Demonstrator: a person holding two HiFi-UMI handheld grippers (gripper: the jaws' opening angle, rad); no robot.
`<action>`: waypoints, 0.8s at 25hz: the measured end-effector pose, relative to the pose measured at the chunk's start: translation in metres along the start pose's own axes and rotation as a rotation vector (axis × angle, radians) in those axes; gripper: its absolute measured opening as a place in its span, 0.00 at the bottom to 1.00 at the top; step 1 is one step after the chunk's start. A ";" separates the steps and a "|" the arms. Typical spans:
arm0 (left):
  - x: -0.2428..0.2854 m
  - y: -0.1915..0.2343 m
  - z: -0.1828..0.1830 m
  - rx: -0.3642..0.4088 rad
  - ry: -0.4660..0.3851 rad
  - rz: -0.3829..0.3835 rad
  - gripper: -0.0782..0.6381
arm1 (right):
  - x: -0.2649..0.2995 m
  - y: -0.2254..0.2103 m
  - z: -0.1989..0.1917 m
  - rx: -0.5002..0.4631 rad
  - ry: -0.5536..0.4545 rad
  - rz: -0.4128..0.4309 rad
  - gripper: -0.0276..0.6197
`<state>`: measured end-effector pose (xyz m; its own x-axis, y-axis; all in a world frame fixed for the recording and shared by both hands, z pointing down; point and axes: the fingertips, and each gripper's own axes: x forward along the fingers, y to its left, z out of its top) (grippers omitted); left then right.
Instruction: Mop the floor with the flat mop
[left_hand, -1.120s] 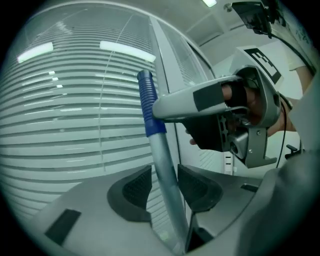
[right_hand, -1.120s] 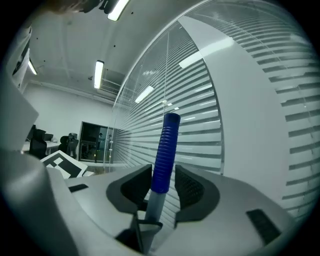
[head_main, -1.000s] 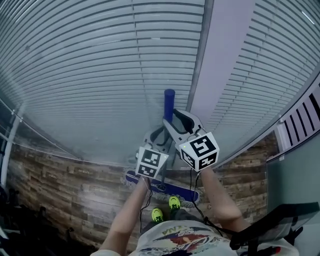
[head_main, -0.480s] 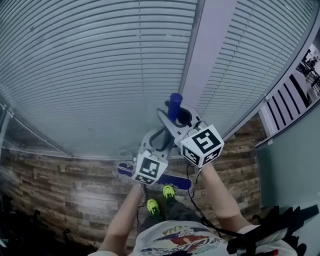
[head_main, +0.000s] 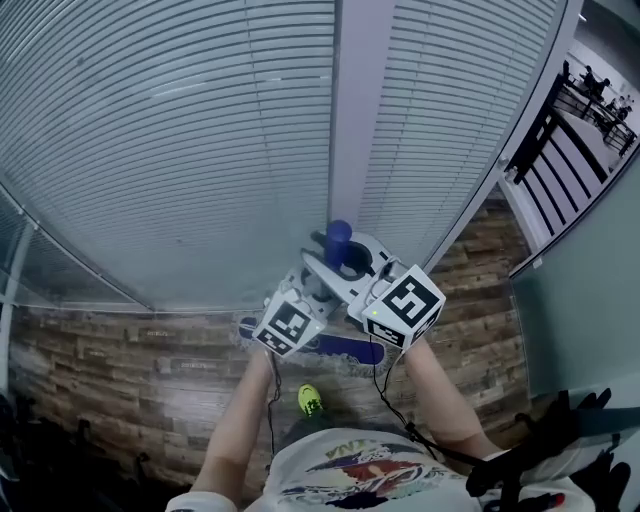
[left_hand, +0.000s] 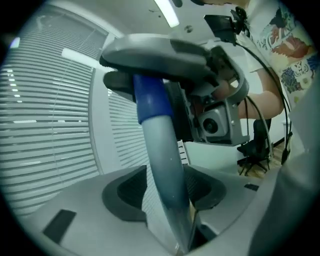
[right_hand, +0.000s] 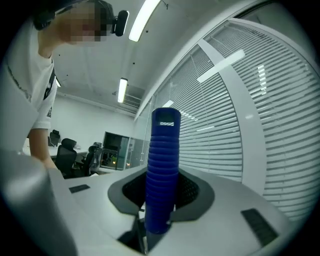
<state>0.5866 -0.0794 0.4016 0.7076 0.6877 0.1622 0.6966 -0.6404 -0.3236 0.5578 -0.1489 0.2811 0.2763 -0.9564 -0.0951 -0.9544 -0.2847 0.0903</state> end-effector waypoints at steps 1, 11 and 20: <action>0.002 -0.013 0.002 0.003 0.016 0.006 0.38 | -0.009 0.010 0.001 -0.002 -0.002 0.013 0.21; -0.014 -0.174 0.018 -0.119 0.130 0.159 0.18 | -0.155 0.134 -0.005 -0.052 0.016 0.201 0.19; -0.031 -0.333 0.011 -0.187 0.280 0.127 0.18 | -0.291 0.248 -0.039 -0.138 0.030 0.269 0.19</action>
<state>0.3311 0.1163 0.4942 0.7772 0.4946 0.3890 0.5919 -0.7844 -0.1853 0.2455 0.0569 0.3699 0.0211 -0.9996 -0.0203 -0.9698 -0.0254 0.2426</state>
